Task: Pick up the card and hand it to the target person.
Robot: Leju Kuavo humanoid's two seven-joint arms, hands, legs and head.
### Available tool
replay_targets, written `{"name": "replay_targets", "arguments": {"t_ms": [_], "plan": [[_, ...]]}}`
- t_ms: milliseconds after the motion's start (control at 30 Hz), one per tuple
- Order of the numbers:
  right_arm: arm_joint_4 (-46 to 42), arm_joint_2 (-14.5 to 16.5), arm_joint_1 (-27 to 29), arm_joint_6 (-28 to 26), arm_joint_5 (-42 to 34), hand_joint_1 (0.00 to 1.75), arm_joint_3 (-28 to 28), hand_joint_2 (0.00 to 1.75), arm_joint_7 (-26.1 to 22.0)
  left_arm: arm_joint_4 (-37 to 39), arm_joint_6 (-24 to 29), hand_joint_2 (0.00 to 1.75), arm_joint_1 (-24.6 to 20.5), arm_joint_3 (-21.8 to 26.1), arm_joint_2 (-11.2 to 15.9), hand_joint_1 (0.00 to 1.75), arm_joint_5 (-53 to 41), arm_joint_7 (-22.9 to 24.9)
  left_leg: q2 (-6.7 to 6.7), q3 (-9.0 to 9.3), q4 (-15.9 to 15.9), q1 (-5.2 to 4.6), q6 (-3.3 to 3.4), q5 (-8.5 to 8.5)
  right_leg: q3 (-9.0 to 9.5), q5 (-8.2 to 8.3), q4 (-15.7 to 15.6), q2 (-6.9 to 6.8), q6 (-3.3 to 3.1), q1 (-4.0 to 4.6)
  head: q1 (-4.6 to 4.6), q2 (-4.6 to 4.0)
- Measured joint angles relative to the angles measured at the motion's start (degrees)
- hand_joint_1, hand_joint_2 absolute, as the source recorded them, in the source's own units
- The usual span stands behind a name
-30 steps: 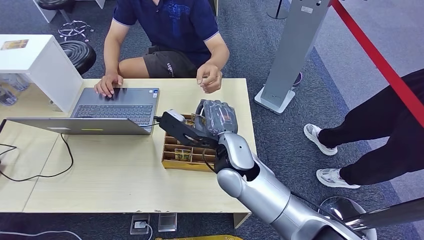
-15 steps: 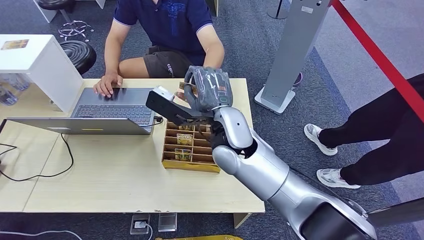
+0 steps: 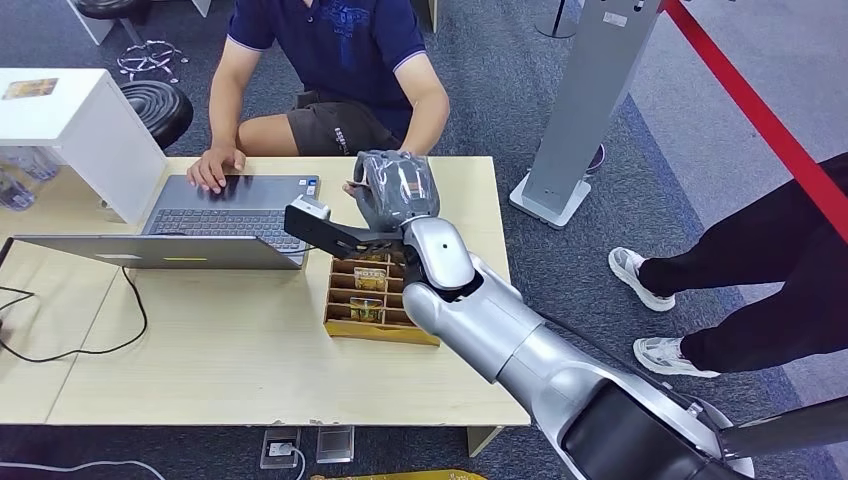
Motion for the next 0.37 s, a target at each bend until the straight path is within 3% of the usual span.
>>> {"name": "replay_targets", "arguments": {"t_ms": [367], "plan": [[7.2,2.1,-0.6,-1.3,-0.9,0.0,1.1,1.75,-2.1,0.0,0.1,0.0,0.1,-0.2,0.0,0.0,0.9,-0.3,0.01,0.01,0.0,0.0,0.0,0.0,-0.01,0.0,0.0,0.01,0.0,0.0,-0.06,0.0]]}}
